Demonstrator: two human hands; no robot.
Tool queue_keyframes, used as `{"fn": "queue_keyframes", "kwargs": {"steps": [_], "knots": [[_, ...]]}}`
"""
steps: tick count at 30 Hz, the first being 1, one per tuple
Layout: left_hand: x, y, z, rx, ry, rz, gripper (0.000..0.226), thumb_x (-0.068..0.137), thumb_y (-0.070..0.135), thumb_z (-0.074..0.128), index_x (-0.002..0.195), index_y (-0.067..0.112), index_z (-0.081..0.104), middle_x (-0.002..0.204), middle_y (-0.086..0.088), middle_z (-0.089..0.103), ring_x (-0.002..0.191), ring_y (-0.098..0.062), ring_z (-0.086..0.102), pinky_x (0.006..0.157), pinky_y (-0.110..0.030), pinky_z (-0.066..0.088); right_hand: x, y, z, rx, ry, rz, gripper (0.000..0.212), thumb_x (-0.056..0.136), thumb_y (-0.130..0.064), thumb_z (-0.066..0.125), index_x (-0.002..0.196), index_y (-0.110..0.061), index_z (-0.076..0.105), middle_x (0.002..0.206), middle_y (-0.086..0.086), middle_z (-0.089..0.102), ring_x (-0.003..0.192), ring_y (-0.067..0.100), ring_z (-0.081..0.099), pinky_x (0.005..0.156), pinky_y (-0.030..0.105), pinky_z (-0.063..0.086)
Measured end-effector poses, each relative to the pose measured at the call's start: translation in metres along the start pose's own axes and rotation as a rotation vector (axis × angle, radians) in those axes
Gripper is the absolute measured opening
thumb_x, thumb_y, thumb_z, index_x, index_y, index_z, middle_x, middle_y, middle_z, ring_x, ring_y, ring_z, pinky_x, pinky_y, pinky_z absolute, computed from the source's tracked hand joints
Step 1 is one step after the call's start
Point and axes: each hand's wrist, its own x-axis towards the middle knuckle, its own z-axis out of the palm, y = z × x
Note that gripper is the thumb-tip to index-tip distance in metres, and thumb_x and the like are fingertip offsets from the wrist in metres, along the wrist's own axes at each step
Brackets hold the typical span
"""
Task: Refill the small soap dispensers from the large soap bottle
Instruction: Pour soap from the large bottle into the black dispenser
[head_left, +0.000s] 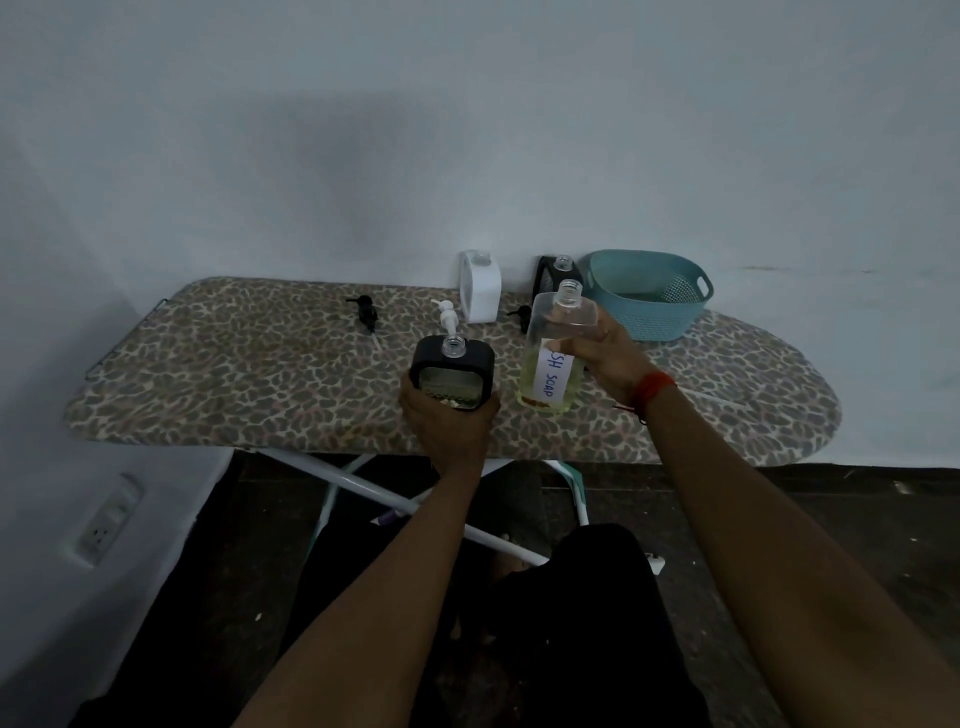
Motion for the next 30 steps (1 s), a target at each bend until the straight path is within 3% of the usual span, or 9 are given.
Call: {"fn": "queue_keyframes", "kwargs": {"steps": [2, 6, 12, 15, 17, 20, 24, 30], "knots": [[0.0, 0.002, 0.0, -0.007, 0.019, -0.006, 0.122, 0.05, 0.031, 0.096, 0.147, 0.0, 0.029, 0.144, -0.018, 0.041, 0.133, -0.033, 0.04, 0.109, -0.027, 0.026, 0.0, 0.001, 0.0, 0.001, 0.005, 0.007, 0.059, 0.083, 0.009, 0.068, 0.137, -0.007, 0.053, 0.128, 0.017, 0.065, 0.113, 0.029, 0.065, 0.09, 0.043, 0.054], [0.013, 0.005, -0.003, 0.03, -0.01, -0.007, 0.125, 0.049, 0.034, 0.097, 0.147, -0.002, 0.028, 0.145, -0.019, 0.041, 0.134, -0.034, 0.04, 0.115, -0.042, 0.029, 0.001, 0.002, -0.003, -0.001, -0.02, 0.002, 0.059, 0.083, 0.006, 0.07, 0.137, -0.009, 0.053, 0.129, 0.015, 0.065, 0.118, 0.033, 0.063, 0.099, 0.051, 0.051], [0.079, 0.015, -0.02, 0.071, -0.183, 0.089, 0.12, 0.056, 0.032, 0.096, 0.148, -0.002, 0.027, 0.149, -0.02, 0.033, 0.141, -0.034, 0.03, 0.116, -0.043, 0.031, 0.002, 0.004, -0.005, 0.023, -0.055, -0.018, 0.061, 0.082, 0.001, 0.073, 0.138, -0.012, 0.054, 0.133, 0.014, 0.063, 0.124, 0.033, 0.059, 0.103, 0.057, 0.046], [0.137, 0.024, -0.032, 0.042, -0.363, 0.253, 0.098, 0.057, 0.021, 0.096, 0.138, -0.001, 0.046, 0.137, -0.018, 0.053, 0.13, -0.031, 0.05, 0.107, -0.05, 0.044, 0.003, 0.005, -0.006, 0.035, -0.075, -0.04, 0.059, 0.083, -0.001, 0.073, 0.137, -0.014, 0.054, 0.134, 0.013, 0.062, 0.125, 0.032, 0.059, 0.103, 0.055, 0.047], [0.176, 0.03, -0.035, 0.055, -0.501, 0.255, 0.086, 0.055, 0.014, 0.096, 0.129, -0.001, 0.054, 0.128, -0.011, 0.062, 0.12, -0.028, 0.059, 0.094, -0.046, 0.055, 0.002, 0.006, -0.006, 0.052, -0.069, -0.038, 0.06, 0.081, -0.006, 0.076, 0.136, -0.018, 0.056, 0.134, 0.011, 0.063, 0.124, 0.031, 0.06, 0.101, 0.05, 0.05], [0.218, 0.042, -0.034, 0.161, -0.625, 0.201, 0.095, 0.055, 0.016, 0.096, 0.136, 0.008, 0.047, 0.131, 0.001, 0.054, 0.122, -0.025, 0.054, 0.088, -0.031, 0.051, 0.002, 0.008, -0.005, 0.105, -0.046, -0.032, 0.06, 0.075, -0.012, 0.081, 0.13, -0.024, 0.061, 0.131, 0.008, 0.065, 0.122, 0.027, 0.062, 0.093, 0.039, 0.055], [0.255, 0.046, -0.023, 0.276, -0.741, 0.185, 0.106, 0.055, 0.022, 0.097, 0.144, 0.013, 0.04, 0.145, -0.005, 0.048, 0.126, -0.023, 0.05, 0.097, -0.036, 0.047, 0.004, 0.008, -0.005, 0.139, -0.033, -0.025, 0.059, 0.074, -0.006, 0.08, 0.127, -0.027, 0.062, 0.128, 0.006, 0.067, 0.118, 0.025, 0.064, 0.087, 0.031, 0.056], [0.289, 0.029, -0.011, 0.291, -0.824, 0.082, 0.109, 0.058, 0.006, 0.094, 0.147, 0.009, 0.032, 0.153, -0.008, 0.038, 0.137, -0.029, 0.042, 0.109, -0.049, 0.042, 0.007, 0.012, -0.007, 0.142, -0.044, -0.029, 0.062, 0.081, 0.006, 0.073, 0.136, -0.016, 0.056, 0.13, 0.01, 0.066, 0.119, 0.029, 0.063, 0.089, 0.033, 0.055]]}}
